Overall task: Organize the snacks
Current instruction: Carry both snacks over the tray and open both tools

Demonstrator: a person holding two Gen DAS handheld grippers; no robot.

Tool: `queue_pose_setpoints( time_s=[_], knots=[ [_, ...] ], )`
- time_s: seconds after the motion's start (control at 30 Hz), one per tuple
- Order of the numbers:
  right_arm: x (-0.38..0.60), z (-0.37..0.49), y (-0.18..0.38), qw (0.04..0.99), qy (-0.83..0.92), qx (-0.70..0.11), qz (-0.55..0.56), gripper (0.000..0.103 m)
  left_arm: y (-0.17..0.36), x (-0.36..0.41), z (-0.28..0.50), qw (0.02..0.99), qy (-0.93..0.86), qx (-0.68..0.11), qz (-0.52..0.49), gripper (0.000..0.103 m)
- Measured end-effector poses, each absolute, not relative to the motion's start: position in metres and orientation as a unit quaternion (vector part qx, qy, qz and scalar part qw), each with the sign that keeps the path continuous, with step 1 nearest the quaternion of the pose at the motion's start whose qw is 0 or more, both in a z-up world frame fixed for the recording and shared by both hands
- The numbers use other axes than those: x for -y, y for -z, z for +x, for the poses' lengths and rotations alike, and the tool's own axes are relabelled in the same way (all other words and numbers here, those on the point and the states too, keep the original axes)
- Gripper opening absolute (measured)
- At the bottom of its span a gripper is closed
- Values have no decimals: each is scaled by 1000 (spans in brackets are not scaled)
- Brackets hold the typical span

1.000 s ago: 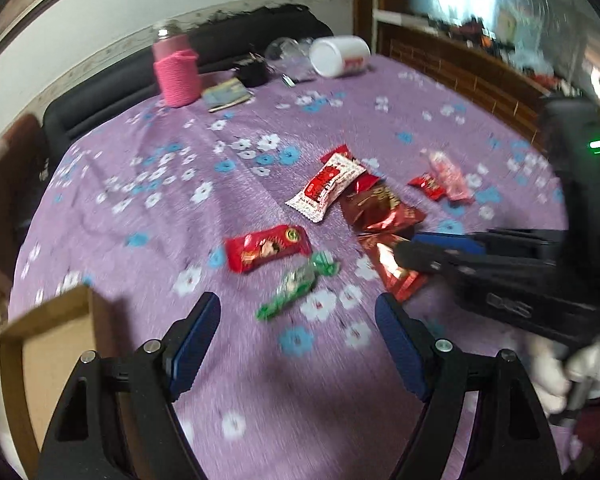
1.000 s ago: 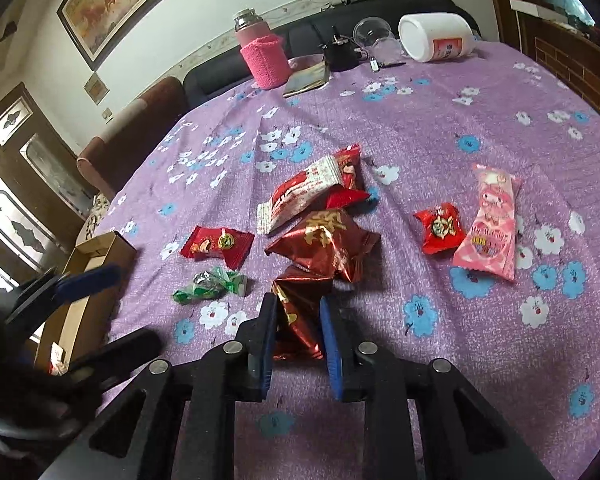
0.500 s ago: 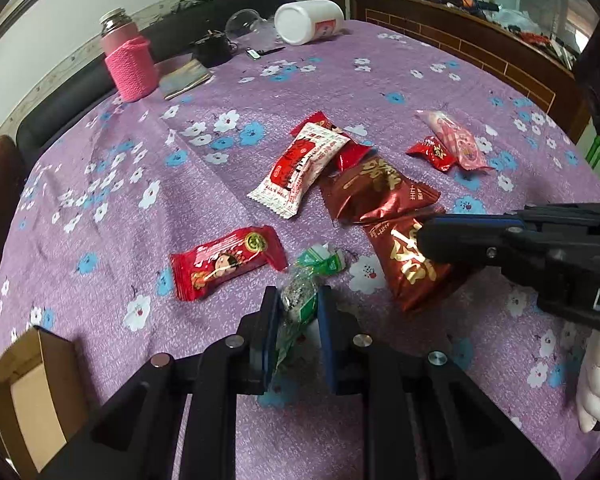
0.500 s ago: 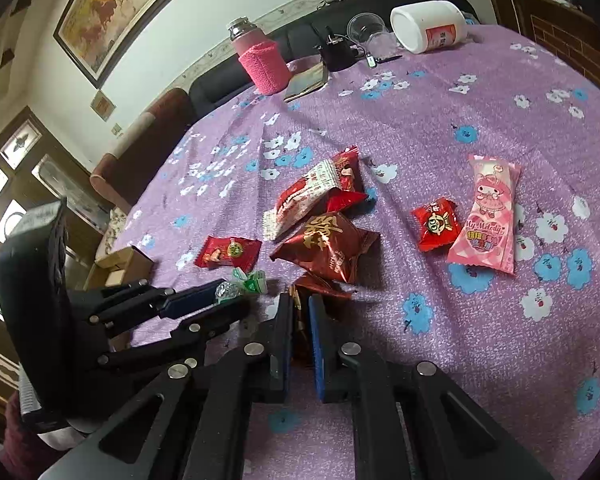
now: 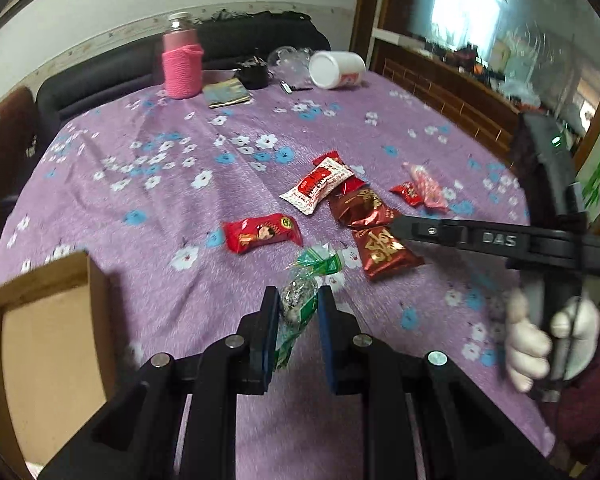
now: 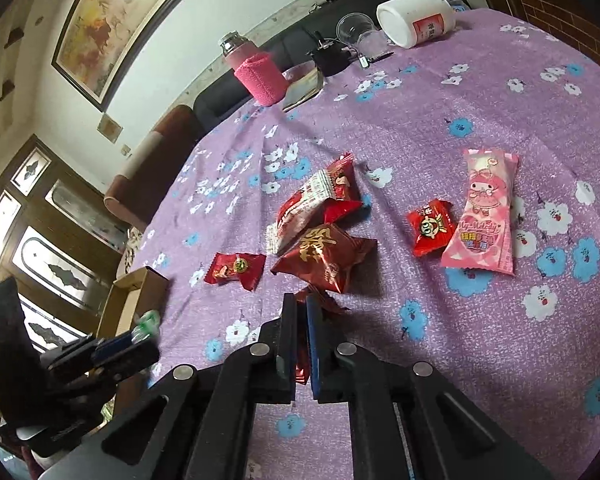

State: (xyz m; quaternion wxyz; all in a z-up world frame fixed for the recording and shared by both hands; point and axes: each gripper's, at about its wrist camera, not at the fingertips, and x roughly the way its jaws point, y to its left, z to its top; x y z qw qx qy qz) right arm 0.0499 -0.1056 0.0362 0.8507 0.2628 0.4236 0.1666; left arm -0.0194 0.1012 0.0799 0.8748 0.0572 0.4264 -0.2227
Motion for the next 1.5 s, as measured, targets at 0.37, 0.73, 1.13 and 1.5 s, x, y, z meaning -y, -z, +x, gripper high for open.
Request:
queue_pose_setpoints(
  time_s=[0.37, 0.73, 1.13, 1.5],
  knots=[
    [90, 50, -29, 864, -140, -433, 214, 50, -95, -165, -60, 895, 197, -399, -21, 18],
    [59, 35, -37, 877, -103, -450, 133, 29, -106, -241, -94, 910, 160, -379, -49, 19],
    [2, 8, -92, 868, -210, -422, 158, 29, -86, -330, -71, 901, 83, -411, -108, 19],
    [-159, 7, -89, 823, -334, -451, 81, 29, -65, -366, -47, 890, -22, -447, -87, 19]
  ],
)
